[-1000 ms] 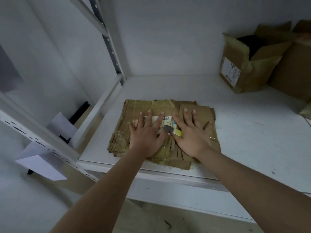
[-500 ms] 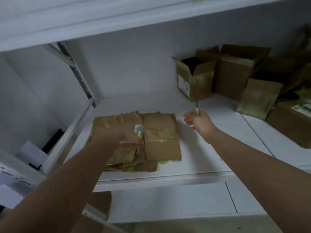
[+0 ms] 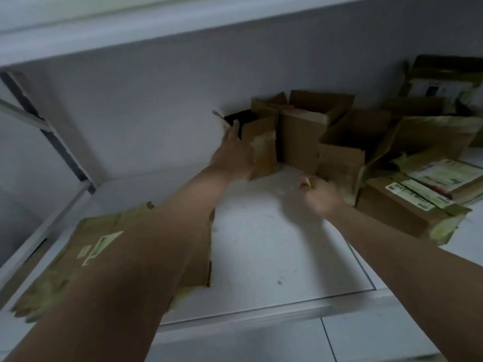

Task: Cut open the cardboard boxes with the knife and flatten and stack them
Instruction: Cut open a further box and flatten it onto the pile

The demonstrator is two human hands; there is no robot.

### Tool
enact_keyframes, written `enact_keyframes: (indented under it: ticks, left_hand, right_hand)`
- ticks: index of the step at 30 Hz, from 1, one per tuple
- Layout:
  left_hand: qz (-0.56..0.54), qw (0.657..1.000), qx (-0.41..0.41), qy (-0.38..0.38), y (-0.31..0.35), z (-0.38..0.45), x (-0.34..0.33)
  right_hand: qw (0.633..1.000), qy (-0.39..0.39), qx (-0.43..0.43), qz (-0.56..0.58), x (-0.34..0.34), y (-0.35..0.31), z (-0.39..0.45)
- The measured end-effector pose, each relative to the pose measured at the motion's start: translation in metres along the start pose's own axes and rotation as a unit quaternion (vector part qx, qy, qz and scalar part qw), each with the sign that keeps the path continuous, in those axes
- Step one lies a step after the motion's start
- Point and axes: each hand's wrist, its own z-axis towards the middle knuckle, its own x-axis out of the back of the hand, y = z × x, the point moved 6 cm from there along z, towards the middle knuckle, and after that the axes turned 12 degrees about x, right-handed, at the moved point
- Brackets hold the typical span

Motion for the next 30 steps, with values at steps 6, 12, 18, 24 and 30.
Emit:
enact_keyframes:
  ticks: [6,12,18,24,30]
  left_hand:
    - [0.044,0.997,0.06,0.001,0.023,0.047,-0.01]
    - [-0.098,0.994,-0.007,0.043,0.024,0.012,-0.003]
    - [-0.178,0.975,-0.067,0.114,0.025,-0.063,0.019]
    - [-0.273,0.956,-0.024,0.1,0.035,-0.141,0.036]
    - [-0.337,0.934,-0.013,0.117,0.051,-0.197,0.035]
  right_hand:
    - [0.997,-0.065,0.008,-0.027,0.004,0.034,0.013]
    - [0.988,-0.052,-0.043,0.14,0.024,0.036,0.02]
    - [0.975,-0.018,-0.04,0.219,0.031,0.022,0.006]
    - [0.97,0.001,-0.037,0.242,0.033,0.007,-0.041]
    - [0.969,0.042,-0.091,0.227,0.045,0.027,-0.103]
